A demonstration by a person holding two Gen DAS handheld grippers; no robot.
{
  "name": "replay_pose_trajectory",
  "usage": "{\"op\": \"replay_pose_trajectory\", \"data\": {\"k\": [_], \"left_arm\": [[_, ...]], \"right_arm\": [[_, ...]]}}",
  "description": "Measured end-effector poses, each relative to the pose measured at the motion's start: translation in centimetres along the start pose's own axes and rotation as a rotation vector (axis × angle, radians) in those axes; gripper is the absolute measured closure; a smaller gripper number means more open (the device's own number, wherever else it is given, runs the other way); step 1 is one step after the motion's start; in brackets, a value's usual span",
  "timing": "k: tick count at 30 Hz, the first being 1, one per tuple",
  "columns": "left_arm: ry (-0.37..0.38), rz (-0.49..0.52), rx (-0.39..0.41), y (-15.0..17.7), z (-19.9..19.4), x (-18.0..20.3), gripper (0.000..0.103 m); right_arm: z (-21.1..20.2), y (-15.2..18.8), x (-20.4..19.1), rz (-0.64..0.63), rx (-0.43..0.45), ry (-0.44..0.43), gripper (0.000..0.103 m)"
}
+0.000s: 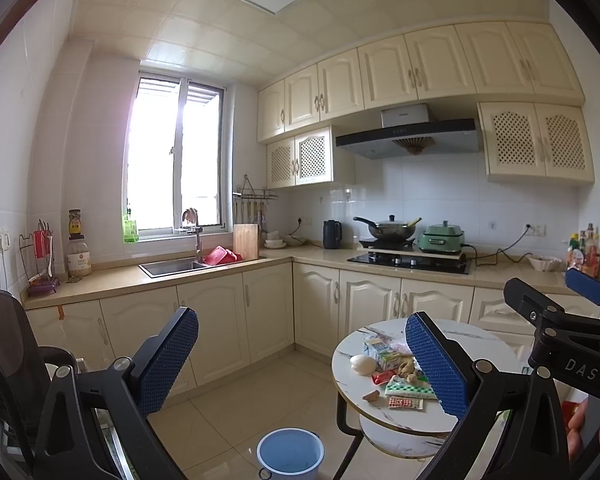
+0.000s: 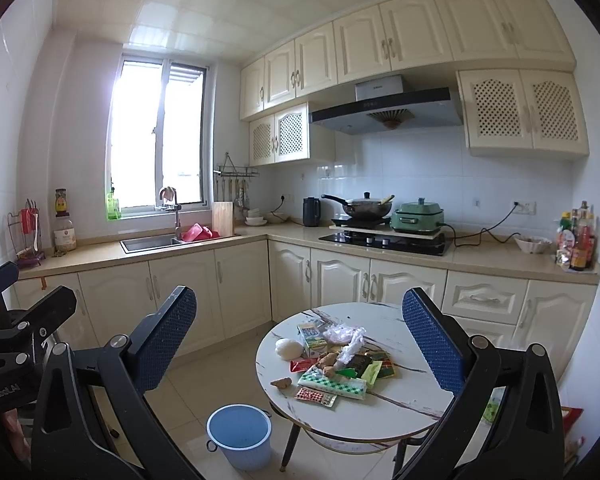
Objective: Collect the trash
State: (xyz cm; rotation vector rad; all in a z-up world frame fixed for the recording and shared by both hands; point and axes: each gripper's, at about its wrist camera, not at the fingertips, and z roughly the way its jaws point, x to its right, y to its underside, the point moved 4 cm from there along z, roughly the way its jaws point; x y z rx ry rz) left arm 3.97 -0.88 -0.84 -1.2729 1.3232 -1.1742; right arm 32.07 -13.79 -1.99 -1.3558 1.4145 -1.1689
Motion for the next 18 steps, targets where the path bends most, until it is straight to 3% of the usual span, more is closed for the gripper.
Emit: {"op": "replay_pose_trajectory", "data": {"k": [18], "left_arm": [[-0.003, 0.007, -0.023, 0.3, 1.2, 0.2, 0.001]], "right_arm": [[0.6, 0.5, 0.7, 0.015, -0.014, 0.009, 0.000]]}}
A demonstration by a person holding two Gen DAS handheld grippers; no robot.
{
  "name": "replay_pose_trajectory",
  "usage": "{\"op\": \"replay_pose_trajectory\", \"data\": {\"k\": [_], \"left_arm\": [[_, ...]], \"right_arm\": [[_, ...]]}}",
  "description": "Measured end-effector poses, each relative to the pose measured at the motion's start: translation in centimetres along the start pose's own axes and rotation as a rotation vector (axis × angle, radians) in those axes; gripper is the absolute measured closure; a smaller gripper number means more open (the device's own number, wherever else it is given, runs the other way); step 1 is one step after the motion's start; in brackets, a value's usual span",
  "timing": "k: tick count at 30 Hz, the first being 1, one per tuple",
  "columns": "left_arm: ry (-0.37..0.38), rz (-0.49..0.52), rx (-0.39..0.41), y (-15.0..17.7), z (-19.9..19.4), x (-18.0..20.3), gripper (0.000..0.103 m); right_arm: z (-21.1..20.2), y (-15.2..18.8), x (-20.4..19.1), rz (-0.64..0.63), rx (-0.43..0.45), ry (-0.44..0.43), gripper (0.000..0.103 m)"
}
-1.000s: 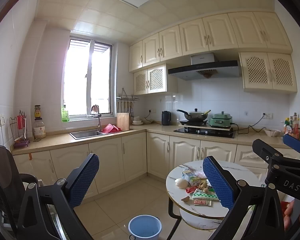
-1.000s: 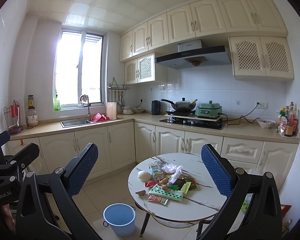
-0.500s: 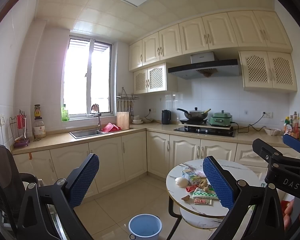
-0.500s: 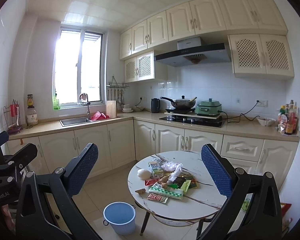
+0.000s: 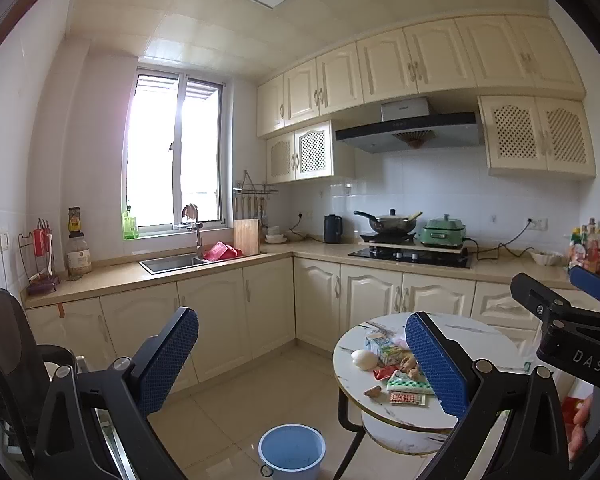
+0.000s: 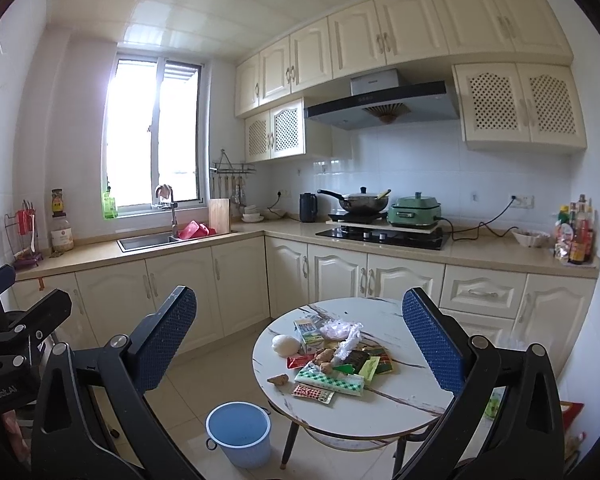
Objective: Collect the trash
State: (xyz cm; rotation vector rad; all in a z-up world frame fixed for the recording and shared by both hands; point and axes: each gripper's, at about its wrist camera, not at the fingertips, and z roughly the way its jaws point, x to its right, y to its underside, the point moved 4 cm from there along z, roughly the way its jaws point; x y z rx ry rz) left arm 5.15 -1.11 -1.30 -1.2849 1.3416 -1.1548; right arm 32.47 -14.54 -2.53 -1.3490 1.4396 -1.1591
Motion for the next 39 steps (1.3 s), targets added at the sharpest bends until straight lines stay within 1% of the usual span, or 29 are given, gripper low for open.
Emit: {"op": "replay_pose_trajectory", "data": {"k": [5, 8, 10, 11, 14, 15, 17, 18, 19, 20, 21, 23, 24, 25, 27, 30, 32, 34, 36, 39], "left_arm": [[-0.004, -0.002, -0.034, 0.7, 2.3, 0.1, 0.001], [-0.021, -0.007, -0.065, 1.4, 4.8, 0.0, 0.001], [-0.016, -0.017, -0.097, 2.0, 7.2, 0.0, 0.001], [-0.011, -0.024, -0.125, 2.8, 8.9, 0.2, 0.001], [0.005, -0.019, -0.186, 4.0, 12.7, 0.8, 0.001], [0.020, -0.020, -0.227, 5.1, 14.8, 1.3, 0.001], [0.045, -0.021, -0.279, 5.7, 17.4, 1.9, 0.001], [0.079, -0.023, -0.323, 6.8, 19.6, 2.6, 0.001], [0.089, -0.024, -0.339, 6.6, 20.6, 2.8, 0.001], [0.113, -0.018, -0.377, 7.5, 22.7, 3.6, 0.001], [0.119, -0.010, -0.392, 7.8, 23.7, 3.9, 0.001], [0.146, 0.017, -0.437, 8.5, 27.1, 4.7, 0.001], [0.156, 0.020, -0.453, 8.3, 28.0, 4.3, 0.001], [0.186, 0.022, -0.485, 8.9, 30.1, 4.9, 0.002], [0.222, 0.027, -0.513, 9.6, 32.7, 5.4, 0.002], [0.250, 0.048, -0.556, 10.3, 36.8, 5.7, 0.003], [0.260, 0.065, -0.579, 10.8, 39.5, 5.7, 0.006], [0.261, 0.088, -0.617, 11.4, 42.9, 5.6, 0.012], [0.270, 0.092, -0.634, 11.8, 45.9, 5.7, 0.017], [0.285, 0.096, -0.664, 12.4, 49.7, 6.4, 0.028]], "right_arm": [[1.4, 0.9, 1.3, 0.009, -0.018, 0.000, 0.000], [3.2, 1.9, 3.3, 0.024, -0.039, 0.033, 0.000], [4.8, 2.9, 5.0, 0.043, -0.067, 0.070, 0.000], [5.6, 3.5, 5.8, 0.051, -0.083, 0.083, 0.000], [8.3, 5.9, 8.5, 0.077, -0.144, 0.117, 0.000], [9.4, 6.9, 9.3, 0.088, -0.170, 0.124, 0.000], [11.1, 8.9, 10.5, 0.103, -0.217, 0.130, 0.000], [12.3, 10.1, 11.1, 0.112, -0.250, 0.131, 0.000], [13.1, 11.0, 11.5, 0.116, -0.273, 0.129, 0.000], [14.0, 12.1, 12.1, 0.120, -0.296, 0.129, 0.000], [15.0, 13.2, 12.4, 0.123, -0.325, 0.128, 0.000], [16.5, 15.0, 12.9, 0.124, -0.361, 0.119, 0.000], [17.3, 15.8, 13.0, 0.124, -0.382, 0.116, 0.000], [18.1, 16.6, 13.2, 0.124, -0.403, 0.116, 0.000], [19.8, 17.9, 13.7, 0.125, -0.438, 0.117, 0.000], [21.6, 19.3, 14.3, 0.129, -0.476, 0.129, 0.000], [22.7, 19.9, 14.6, 0.134, -0.496, 0.137, 0.000], [23.9, 20.4, 15.3, 0.139, -0.513, 0.146, 0.000], [24.9, 20.8, 15.6, 0.143, -0.530, 0.150, 0.000], [26.7, 21.1, 15.6, 0.140, -0.546, 0.149, 0.000]]}}
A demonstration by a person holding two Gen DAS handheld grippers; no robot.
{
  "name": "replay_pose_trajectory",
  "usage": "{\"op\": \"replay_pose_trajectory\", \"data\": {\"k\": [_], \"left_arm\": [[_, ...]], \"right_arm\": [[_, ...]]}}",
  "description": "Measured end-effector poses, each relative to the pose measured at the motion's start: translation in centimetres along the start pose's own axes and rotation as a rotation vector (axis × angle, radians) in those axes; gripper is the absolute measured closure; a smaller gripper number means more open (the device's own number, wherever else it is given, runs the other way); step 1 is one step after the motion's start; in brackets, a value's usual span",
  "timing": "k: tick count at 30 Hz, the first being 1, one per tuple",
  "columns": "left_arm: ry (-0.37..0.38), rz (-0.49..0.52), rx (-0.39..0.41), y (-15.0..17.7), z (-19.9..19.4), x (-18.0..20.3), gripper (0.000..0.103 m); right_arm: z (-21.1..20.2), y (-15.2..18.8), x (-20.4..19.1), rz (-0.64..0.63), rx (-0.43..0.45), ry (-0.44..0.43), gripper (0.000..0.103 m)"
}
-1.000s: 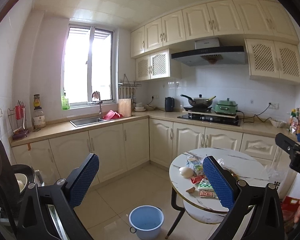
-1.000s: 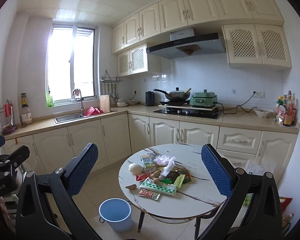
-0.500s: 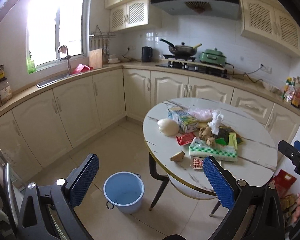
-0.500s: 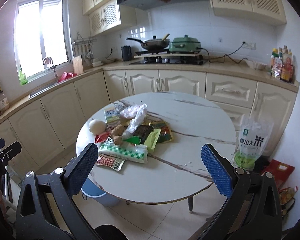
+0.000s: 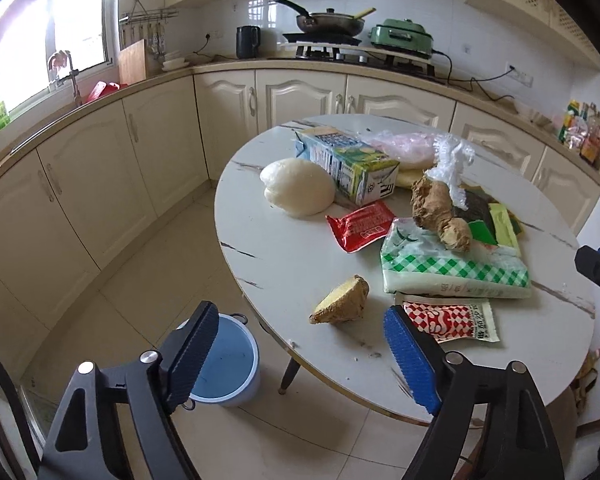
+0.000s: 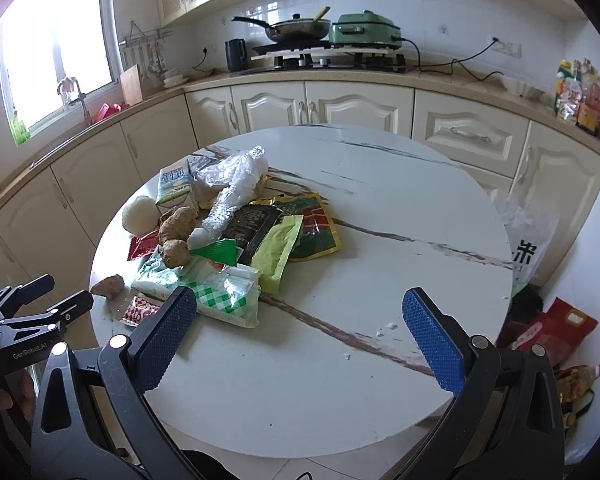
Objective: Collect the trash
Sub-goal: 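Approach the table and grasp the brown ginger piece with the left gripper, then carry the ginger over the blue bucket and open the left gripper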
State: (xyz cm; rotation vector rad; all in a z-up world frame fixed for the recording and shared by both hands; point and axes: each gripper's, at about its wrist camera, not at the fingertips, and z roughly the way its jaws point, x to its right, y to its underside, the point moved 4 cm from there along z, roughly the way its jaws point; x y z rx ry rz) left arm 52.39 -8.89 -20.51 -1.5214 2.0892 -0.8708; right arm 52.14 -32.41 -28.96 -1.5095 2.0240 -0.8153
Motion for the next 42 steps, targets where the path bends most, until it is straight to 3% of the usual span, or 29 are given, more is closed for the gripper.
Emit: {"op": "replay_pose_trajectory", "data": {"k": [6, 8, 10, 18, 23, 25, 26, 28, 30, 31, 32, 39, 42], "left_arm": [[0.036, 0.021, -0.010, -2.8, 4.3, -0.5, 0.043], [0.066, 0.031, 0.002, -3.0, 4.4, -0.5, 0.056], [0.116, 0.038, 0.009, -4.0, 5.1, -0.5, 0.080], [0.182, -0.023, 0.071, -3.4, 4.0, -2.9, 0.087], [0.205, -0.054, 0.085, -1.1, 1.4, -5.7, 0.087], [0.197, -0.063, 0.086, -0.6, 0.6, -6.6, 0.087], [0.201, -0.069, 0.088, -0.1, -0.1, -6.9, 0.087], [0.194, -0.077, 0.096, 0.2, -0.9, -7.7, 0.087], [0.190, -0.084, 0.105, 0.7, -1.9, -8.5, 0.087], [0.189, -0.084, 0.107, 0.7, -2.1, -8.5, 0.087], [0.187, -0.085, 0.111, 1.1, -2.5, -8.7, 0.087], [0.184, -0.129, 0.122, 0.7, -4.0, -10.1, 0.087], [0.162, -0.150, 0.124, 1.1, -4.7, -11.5, 0.087]], "right_arm": [[2.1, -0.8, -1.0, -0.025, -0.013, -0.007, 0.000], [2.5, -1.1, -1.5, -0.032, -0.010, -0.014, 0.000], [2.9, -1.4, -2.2, -0.041, -0.008, -0.024, 0.000], [4.9, -2.9, -6.9, -0.129, -0.004, -0.098, 0.000], [6.9, -3.4, -10.5, -0.199, -0.018, -0.166, 0.001], [8.1, -3.4, -11.4, -0.217, -0.041, -0.162, 0.010], [8.7, -3.3, -11.7, -0.223, -0.061, -0.152, 0.024], [9.6, -3.1, -11.9, -0.227, -0.083, -0.151, 0.042], [10.2, -2.7, -12.0, -0.242, -0.104, -0.152, 0.048], [10.4, -2.4, -12.0, -0.246, -0.110, -0.153, 0.058], [10.5, -2.4, -11.8, -0.244, -0.108, -0.152, 0.062], [8.5, -3.2, -9.6, -0.163, -0.030, -0.165, 0.063], [6.2, -4.5, -10.9, -0.174, 0.026, -0.201, 0.063]]}}
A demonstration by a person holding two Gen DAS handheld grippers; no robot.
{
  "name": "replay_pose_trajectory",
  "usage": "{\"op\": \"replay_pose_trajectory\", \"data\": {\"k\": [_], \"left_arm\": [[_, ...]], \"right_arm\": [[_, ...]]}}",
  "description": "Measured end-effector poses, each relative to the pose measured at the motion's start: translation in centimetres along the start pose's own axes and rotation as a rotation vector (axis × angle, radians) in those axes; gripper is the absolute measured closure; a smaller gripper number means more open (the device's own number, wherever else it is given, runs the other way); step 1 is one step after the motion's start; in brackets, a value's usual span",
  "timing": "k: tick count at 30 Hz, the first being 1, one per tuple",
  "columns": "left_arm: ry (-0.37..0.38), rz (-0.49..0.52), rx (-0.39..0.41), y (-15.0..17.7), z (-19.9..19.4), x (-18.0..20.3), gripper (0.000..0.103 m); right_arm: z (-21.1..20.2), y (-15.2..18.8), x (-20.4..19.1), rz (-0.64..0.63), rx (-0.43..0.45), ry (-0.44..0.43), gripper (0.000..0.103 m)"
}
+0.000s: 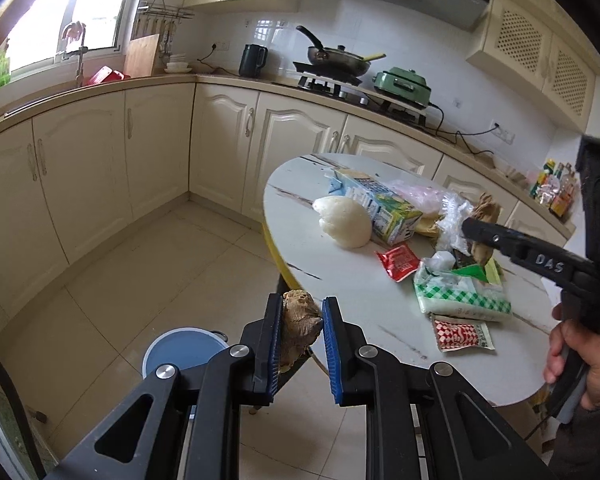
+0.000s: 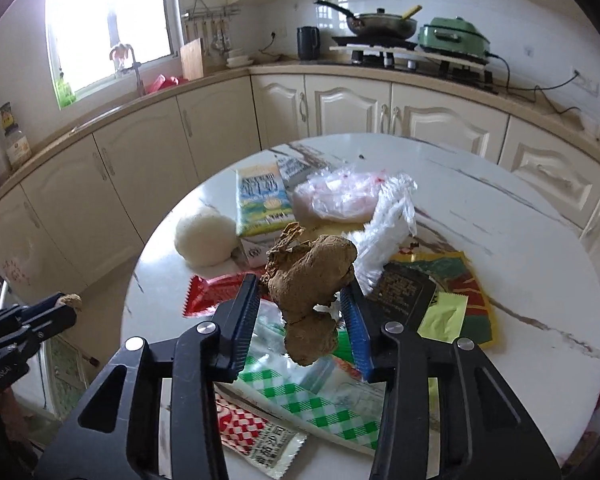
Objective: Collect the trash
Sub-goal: 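Carry the ginger over the blue bucket and open the left gripper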
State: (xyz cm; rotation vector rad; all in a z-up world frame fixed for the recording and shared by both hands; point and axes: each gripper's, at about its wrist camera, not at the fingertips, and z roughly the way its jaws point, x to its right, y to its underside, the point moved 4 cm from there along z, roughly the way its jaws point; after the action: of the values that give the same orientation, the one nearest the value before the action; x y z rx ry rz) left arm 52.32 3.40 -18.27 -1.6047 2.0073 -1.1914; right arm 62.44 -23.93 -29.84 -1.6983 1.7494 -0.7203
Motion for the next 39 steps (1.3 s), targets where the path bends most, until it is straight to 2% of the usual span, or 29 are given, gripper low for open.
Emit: {"op": "replay_pose_trajectory", "data": {"k": [3, 6, 11, 14, 17, 20, 24, 28, 31, 34, 37, 39], "left_arm": [[-0.034, -0.019, 0.009, 0.3, -1.4, -2.1, 0.087], [-0.091, -0.043, 0.013, 0.6, -2.8, -4.8, 0.087], [-0.202, -0.102, -0.015, 2.8, -4.8, -10.3, 0.087], [-0.243, -0.144, -0.057, 4.4, -4.4, -13.1, 0.087], [-0.265, -0.176, -0.112, 5.7, -2.8, -14.9, 0.087], [-0.236, -0.210, -0.165, 6.3, 0.0, -15.8, 0.087], [-0.186, -0.241, -0.221, 6.3, 4.3, -17.0, 0.087], [-0.165, -0.244, -0.282, 6.2, 8.9, -18.5, 0.087], [-0.152, -0.241, -0.331, 6.0, 12.6, -19.1, 0.087], [-0.133, -0.242, -0.362, 5.6, 15.2, -19.7, 0.087], [-0.117, -0.235, -0.375, 4.4, 17.8, -20.8, 0.087], [-0.124, -0.226, -0.378, 3.4, 19.3, -20.8, 0.086]], "right_arm": [[-0.9, -1.5, -5.0, -0.067, 0.043, -0.103, 0.063], [0.0, -1.9, -10.9, -0.126, 0.044, -0.231, 0.063], [4.8, -0.1, -19.8, -0.201, -0.038, -0.385, 0.063], [9.7, 2.3, -22.9, -0.202, -0.131, -0.411, 0.063], [16.0, 5.1, -24.0, -0.186, -0.251, -0.387, 0.063], [22.0, 8.0, -24.4, -0.172, -0.357, -0.352, 0.063], [28.0, 9.8, -24.4, -0.152, -0.432, -0.329, 0.064], [32.5, 10.6, -23.8, -0.126, -0.477, -0.308, 0.062], [34.4, 11.7, -22.7, -0.097, -0.513, -0.259, 0.061], [34.1, 11.9, -21.6, -0.057, -0.503, -0.256, 0.056], [33.6, 11.2, -20.3, 0.000, -0.482, -0.263, 0.039], [33.7, 10.5, -19.8, 0.012, -0.462, -0.255, 0.038]]}}
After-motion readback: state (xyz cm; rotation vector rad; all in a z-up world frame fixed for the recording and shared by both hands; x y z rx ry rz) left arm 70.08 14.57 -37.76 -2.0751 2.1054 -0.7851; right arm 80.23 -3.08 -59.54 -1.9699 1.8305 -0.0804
